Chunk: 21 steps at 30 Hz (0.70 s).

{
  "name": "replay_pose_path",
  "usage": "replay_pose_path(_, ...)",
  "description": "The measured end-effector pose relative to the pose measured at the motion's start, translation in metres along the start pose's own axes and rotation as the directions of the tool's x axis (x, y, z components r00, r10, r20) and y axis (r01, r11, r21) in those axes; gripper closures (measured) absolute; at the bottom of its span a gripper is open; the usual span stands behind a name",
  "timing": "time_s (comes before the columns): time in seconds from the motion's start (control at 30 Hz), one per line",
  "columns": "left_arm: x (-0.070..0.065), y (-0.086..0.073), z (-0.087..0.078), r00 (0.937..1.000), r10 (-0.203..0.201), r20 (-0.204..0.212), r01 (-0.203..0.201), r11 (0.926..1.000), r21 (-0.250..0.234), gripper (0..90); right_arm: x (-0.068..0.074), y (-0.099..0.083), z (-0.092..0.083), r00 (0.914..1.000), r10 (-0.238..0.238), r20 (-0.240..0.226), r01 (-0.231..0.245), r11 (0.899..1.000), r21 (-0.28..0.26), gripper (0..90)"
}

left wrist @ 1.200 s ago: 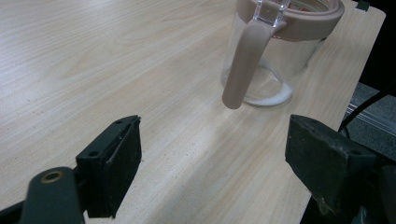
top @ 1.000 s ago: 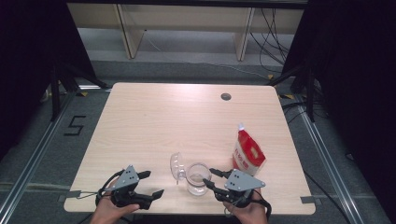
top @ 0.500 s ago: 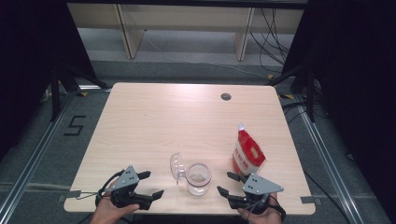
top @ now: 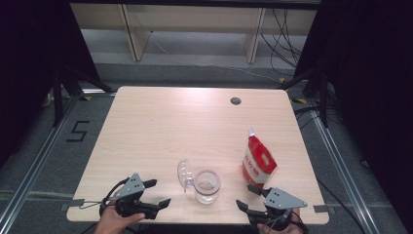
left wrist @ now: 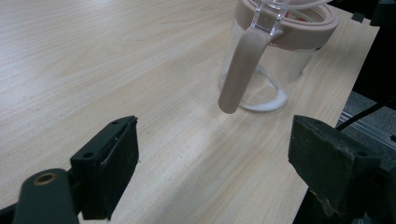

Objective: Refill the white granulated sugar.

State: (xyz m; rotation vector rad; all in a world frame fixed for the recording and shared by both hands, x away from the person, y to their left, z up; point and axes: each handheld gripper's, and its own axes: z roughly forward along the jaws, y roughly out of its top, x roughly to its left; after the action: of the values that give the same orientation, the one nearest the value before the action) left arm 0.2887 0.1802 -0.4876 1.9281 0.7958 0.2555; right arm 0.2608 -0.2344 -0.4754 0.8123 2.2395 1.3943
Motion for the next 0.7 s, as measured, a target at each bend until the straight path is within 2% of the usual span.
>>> replay_pose_path(0.03,0.0,0.0,0.0,0.9999,0.012,0.001,-0.012,0.9999,0.001,16.1,0.001,-0.001,-0.002,0.9998,0.021,0.002,-0.021,1.0,0.014,37.5)
replay_pose_path(0.07,0.002,0.001,-0.001,0.9994,0.035,0.002,-0.035,0.9993,0.012,16.1,0.0,-0.003,-0.004,0.9999,0.01,0.014,-0.01,1.0,0.01,37.3)
replay_pose_path(0.1,0.001,0.0,-0.001,0.9995,0.03,0.001,-0.03,0.9995,0.007,16.1,0.001,-0.004,-0.006,0.9998,0.013,0.016,-0.013,1.0,0.011,37.1)
replay_pose_path(0.13,0.001,0.0,-0.001,0.9995,0.033,0.001,-0.033,0.9994,0.009,16.1,0.001,-0.005,-0.009,0.9993,0.036,0.013,-0.036,0.999,0.027,37.1)
replay_pose_path(0.27,0.001,0.0,-0.001,0.9996,0.029,-0.002,-0.029,0.9995,0.01,16.1,-0.001,-0.011,-0.016,0.9986,0.044,0.031,-0.045,0.998,0.037,36.9)
replay_pose_path(0.37,0.001,0.0,-0.001,0.9996,0.03,-0.002,-0.03,0.9995,0.014,16.1,-0.004,-0.015,-0.022,0.9963,0.061,0.061,-0.063,0.997,0.044,36.6)
replay_pose_path(0.4,-0.001,0.0,0.0,1.0,0.01,-0.003,-0.01,0.9999,0.006,16.1,-0.005,-0.016,-0.023,0.9958,0.062,0.066,-0.066,0.997,0.047,36.2)
replay_pose_path(0.43,0.0,0.0,0.0,0.9995,0.032,0.001,-0.032,0.9995,0.008,16.1,-0.002,-0.017,-0.027,0.9891,0.115,0.092,-0.121,0.991,0.065,35.9)
replay_pose_path(0.47,-0.001,-0.001,0.0,0.9999,0.012,-0.003,-0.012,0.9999,0.008,16.1,-0.007,-0.018,-0.026,0.9927,0.083,0.087,-0.088,0.995,0.05,35.9)
replay_pose_path(0.53,0.0,0.0,0.0,0.9991,0.043,0.004,-0.043,0.999,0.014,16.1,-0.007,-0.018,-0.029,0.9899,0.094,0.106,-0.1,0.993,0.056,35.1)
replay_pose_path(0.63,0.0,-0.001,0.0,0.9992,0.04,0.009,-0.04,0.9992,0.007,15.9,-0.009,-0.018,-0.03,0.9854,0.091,0.144,-0.099,0.994,0.049,33.1)
replay_pose_path(0.7,-0.001,-0.002,0.0,0.9995,0.031,0.008,-0.031,0.9995,-0.001,15.7,-0.01,-0.018,-0.031,0.9815,0.114,0.154,-0.122,0.991,0.047,32.0)
